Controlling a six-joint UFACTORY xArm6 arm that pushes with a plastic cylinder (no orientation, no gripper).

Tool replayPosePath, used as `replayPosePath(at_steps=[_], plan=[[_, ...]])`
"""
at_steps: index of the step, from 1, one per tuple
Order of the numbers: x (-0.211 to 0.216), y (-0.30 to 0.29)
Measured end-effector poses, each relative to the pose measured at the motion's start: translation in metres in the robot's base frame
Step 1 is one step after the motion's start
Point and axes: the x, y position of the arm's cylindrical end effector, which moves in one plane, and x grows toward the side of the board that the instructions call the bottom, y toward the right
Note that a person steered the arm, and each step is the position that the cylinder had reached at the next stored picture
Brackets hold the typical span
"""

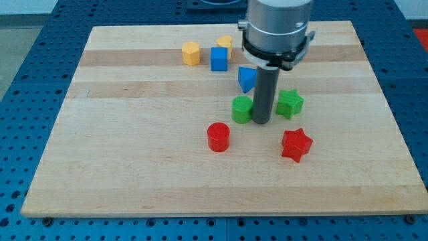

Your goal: Move the green star left below the blue triangle

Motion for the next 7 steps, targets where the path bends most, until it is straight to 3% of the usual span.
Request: replayPosePath(at_steps=[3, 6, 7], plan=[[0.001, -0.017], [0.011, 0.117], [0.006, 0.117]])
